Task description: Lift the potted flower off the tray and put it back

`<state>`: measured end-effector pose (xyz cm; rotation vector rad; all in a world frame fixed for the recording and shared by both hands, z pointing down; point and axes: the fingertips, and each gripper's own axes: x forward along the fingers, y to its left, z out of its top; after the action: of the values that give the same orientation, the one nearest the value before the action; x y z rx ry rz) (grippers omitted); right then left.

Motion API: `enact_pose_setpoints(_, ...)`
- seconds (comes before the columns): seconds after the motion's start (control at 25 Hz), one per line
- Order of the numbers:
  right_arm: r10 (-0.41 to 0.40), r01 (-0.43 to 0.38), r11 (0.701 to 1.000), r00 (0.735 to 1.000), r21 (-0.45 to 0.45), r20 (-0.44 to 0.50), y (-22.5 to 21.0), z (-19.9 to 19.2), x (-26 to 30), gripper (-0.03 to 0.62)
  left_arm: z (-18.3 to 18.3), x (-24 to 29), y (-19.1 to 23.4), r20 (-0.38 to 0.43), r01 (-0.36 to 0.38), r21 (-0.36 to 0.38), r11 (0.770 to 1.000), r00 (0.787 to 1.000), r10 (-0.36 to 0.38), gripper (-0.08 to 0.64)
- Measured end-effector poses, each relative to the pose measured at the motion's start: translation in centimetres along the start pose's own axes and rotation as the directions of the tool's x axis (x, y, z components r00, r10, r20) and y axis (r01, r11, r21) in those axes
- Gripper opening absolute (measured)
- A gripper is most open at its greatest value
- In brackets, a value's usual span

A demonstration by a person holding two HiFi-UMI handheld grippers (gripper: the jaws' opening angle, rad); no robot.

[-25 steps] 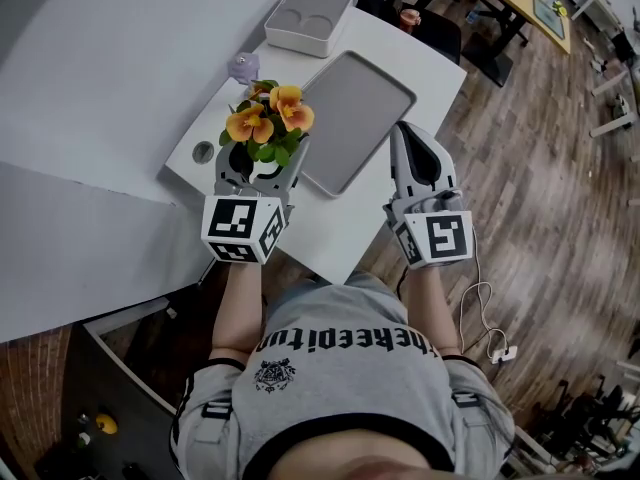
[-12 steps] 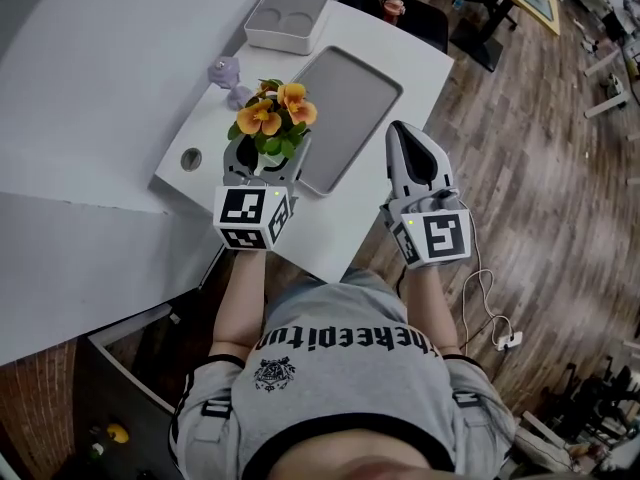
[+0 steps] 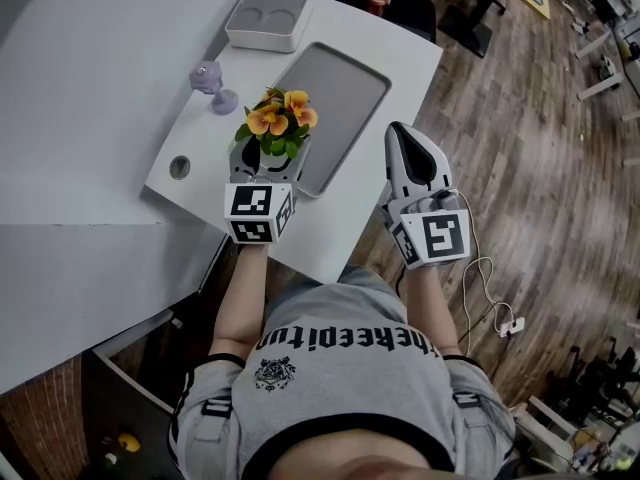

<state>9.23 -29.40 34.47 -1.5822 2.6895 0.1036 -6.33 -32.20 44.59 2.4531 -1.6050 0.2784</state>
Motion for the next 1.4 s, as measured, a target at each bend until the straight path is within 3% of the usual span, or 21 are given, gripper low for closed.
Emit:
enact_pose_setpoints(0.64, -0.007, 0.008, 1.000, 0.999, 0.009, -0.054, -0.7, -2.3, 1.0, 0.001, -6.9, 4.5, 1.4, -0.134, -0.038, -0.001, 0.999, 0.990, 0.037, 0.341)
enact_pose_setpoints(1.4, -0.014, 0.015, 1.000, 0.994, 0.010, -0.109, -1.5, -4.3, 1.8, 0.000, -13.5, 8.0, 1.9, -0.287, -0.033, 0.013, 0.999, 0.957, 0.036, 0.341)
